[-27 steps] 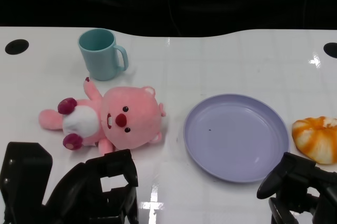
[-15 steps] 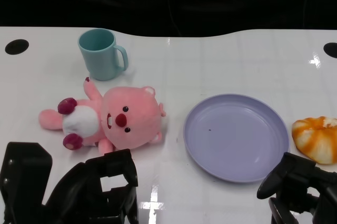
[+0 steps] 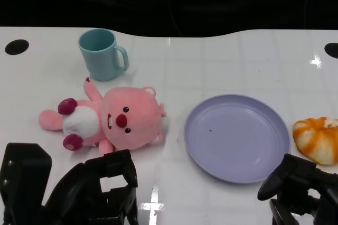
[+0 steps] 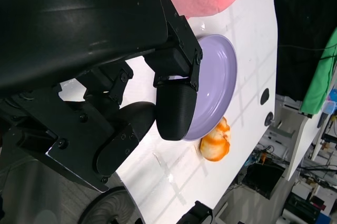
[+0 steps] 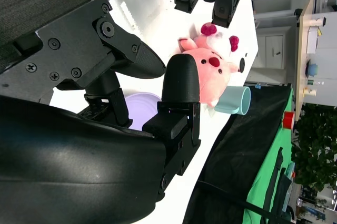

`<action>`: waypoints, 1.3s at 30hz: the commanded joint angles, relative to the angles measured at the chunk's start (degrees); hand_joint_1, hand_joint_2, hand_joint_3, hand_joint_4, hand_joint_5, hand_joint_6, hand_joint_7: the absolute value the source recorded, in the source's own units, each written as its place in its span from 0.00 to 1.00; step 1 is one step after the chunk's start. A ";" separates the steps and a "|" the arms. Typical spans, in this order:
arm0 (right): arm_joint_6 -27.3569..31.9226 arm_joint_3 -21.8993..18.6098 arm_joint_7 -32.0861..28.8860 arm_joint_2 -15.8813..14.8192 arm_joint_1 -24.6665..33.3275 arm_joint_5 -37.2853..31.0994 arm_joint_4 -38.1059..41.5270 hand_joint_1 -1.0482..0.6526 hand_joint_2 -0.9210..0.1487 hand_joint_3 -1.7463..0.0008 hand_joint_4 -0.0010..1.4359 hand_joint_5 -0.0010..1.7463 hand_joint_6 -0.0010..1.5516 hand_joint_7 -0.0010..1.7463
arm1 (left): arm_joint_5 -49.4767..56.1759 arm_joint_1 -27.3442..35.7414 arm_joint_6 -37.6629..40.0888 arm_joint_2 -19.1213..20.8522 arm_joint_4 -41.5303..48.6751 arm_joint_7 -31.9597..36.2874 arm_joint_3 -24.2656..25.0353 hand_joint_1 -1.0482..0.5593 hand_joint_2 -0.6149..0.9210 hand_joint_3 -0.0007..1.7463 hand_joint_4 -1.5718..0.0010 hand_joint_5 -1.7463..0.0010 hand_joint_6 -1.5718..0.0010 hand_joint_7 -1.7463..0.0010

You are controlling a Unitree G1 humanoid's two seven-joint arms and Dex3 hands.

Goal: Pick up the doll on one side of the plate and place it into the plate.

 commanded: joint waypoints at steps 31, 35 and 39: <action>0.66 0.52 -0.35 -0.36 -1.89 0.18 0.65 0.51 0.35 0.31 0.47 1.00 0.32 0.87 | 13.12 -5.89 -11.73 7.75 -5.15 -0.48 2.06 0.35 1.00 0.11 0.86 0.47 0.71 0.88; 0.69 0.54 -0.40 -0.40 -1.77 0.06 0.51 0.52 0.35 0.32 0.46 1.00 0.32 0.86 | 21.43 -8.70 -18.11 11.64 -2.53 -0.89 0.46 0.30 1.00 0.09 0.87 0.52 0.73 0.92; 1.20 0.65 -0.64 -0.34 -1.77 -0.01 0.21 0.51 0.35 0.32 0.46 1.00 0.32 0.86 | 27.87 -11.42 -21.04 14.31 -0.21 -0.62 -0.72 0.29 1.00 0.07 0.90 0.55 0.75 0.94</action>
